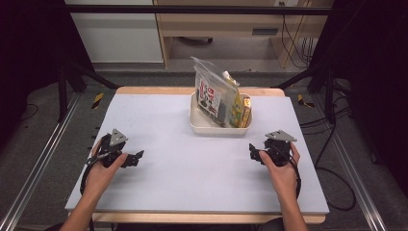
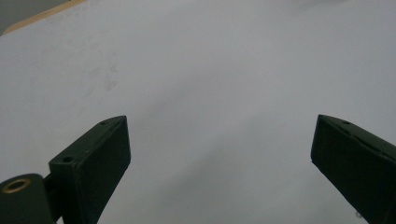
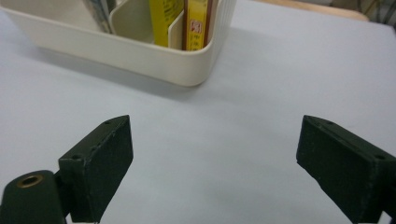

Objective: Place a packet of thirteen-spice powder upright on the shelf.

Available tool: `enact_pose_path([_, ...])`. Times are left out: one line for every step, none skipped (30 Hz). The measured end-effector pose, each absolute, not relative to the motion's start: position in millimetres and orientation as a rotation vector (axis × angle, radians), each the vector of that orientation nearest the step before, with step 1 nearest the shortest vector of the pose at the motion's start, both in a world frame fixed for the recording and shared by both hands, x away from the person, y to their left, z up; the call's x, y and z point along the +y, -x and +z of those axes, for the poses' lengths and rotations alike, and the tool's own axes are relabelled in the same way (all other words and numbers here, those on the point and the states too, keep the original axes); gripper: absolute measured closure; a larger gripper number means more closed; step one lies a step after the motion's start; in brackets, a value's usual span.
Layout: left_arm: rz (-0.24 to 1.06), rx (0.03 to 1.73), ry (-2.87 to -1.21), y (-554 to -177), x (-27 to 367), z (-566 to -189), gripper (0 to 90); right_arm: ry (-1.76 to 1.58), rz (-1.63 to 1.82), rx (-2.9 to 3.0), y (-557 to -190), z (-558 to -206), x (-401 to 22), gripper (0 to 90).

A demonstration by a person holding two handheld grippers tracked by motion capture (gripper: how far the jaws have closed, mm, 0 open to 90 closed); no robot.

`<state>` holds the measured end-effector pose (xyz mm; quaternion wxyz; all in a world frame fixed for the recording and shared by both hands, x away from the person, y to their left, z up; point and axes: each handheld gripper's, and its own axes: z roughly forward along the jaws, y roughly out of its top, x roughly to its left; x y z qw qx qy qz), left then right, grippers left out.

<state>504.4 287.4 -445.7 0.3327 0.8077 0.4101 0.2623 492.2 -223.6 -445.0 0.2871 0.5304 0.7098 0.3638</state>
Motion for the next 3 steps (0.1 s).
enact_pose_path([0.684, 1.078, -2.107, -504.8, 288.3, -445.9, 4.7, -1.426, 0.964, 1.898, -492.6, -447.1, -226.1, 11.1])
enact_pose_path([0.688, 1.085, -2.111, -505.1, 289.3, -446.0, 4.7, -1.441, 0.949, 1.899, -493.0, -449.0, -228.6, 11.9])
enact_pose_path([0.696, 1.094, -2.113, -505.2, 290.7, -445.8, 4.8, -1.456, 0.935, 1.9, -493.4, -450.6, -230.9, 12.1])
